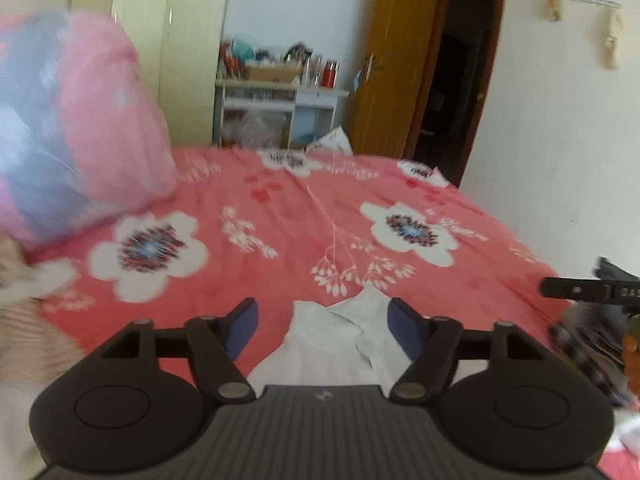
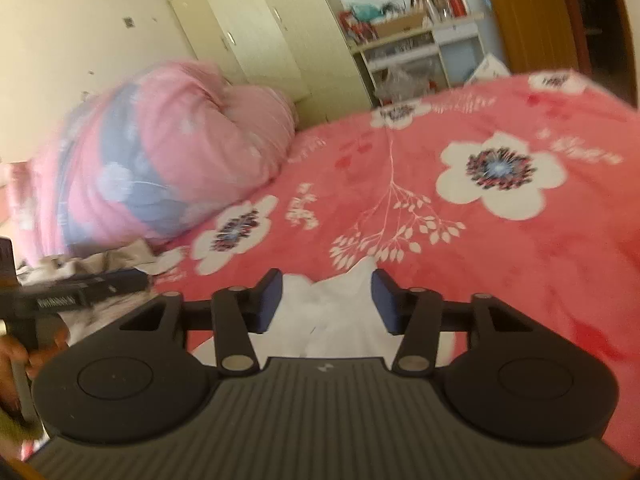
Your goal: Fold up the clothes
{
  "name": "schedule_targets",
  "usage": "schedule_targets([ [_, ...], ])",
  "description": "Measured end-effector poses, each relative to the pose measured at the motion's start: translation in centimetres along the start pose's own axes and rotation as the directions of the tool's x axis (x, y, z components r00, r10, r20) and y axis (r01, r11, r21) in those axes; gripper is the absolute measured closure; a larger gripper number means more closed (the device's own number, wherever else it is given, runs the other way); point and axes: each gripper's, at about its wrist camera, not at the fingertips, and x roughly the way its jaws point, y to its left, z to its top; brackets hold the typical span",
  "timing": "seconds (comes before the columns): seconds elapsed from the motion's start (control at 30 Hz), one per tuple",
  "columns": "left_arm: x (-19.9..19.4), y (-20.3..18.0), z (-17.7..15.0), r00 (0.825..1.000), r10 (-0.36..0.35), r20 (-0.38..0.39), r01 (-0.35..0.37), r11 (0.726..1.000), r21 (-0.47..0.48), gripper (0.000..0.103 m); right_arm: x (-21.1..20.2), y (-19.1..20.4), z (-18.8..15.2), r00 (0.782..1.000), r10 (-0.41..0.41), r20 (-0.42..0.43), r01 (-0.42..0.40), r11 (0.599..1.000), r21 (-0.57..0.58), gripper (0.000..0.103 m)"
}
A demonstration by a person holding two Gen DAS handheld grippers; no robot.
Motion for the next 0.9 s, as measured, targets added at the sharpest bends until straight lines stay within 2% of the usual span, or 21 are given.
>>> schedule_targets([
  [0.13,-12.4,0.1,-1.3,0.999,0.019,0.047,-0.019,1.000,0.004,0.017,-11.6,2.8,-2.7,0.998,-0.011,0.070,0.013,0.999,-0.031,0.031],
  [0.2,-17.5,0.1,-2.9,0.998,0.039,0.045,-0.039,0.999,-0.008,0.015,-16.4,4.2,-4.9,0.996,-0.031,0.086,0.036,0.998,-0.056,0.016],
  [0.33,-25.0,-0.1,-7.3,0.995,0.096,-0.011,-0.096,0.995,0.001,0.015,-24.4,6.8,-10.5,0.994,-0.074,0.083,0.084,0.990,-0.111,0.012],
  [0.4,-26.4,-0.4,-10.5,0.991,0.117,-0.067,-0.116,0.993,0.016,0.015,-26.9,7.9,-13.8,0.992,-0.105,0.076,0.112,0.988,-0.105,0.002],
  [0.53,-26.9,-0.7,-18.8,0.982,0.088,-0.165,-0.090,0.996,-0.003,0.015,-29.7,10.1,-20.2,0.987,-0.138,0.076,0.145,0.985,-0.090,0.001],
  [0.67,-26.1,0.5,-26.8,0.971,0.004,-0.240,-0.038,0.990,-0.134,0.019,-31.0,13.1,-26.8,0.989,-0.117,0.086,0.126,0.986,-0.108,0.001],
  [0.77,-25.2,1.9,-31.4,0.959,-0.050,-0.278,-0.027,0.963,-0.268,0.026,-30.3,16.0,-31.3,0.995,-0.075,0.063,0.084,0.983,-0.162,0.001],
  [0.9,-25.0,4.0,-34.8,0.964,-0.098,-0.247,-0.013,0.912,-0.411,0.036,-27.4,20.2,-35.8,1.000,0.009,-0.007,-0.011,0.963,-0.268,0.001],
])
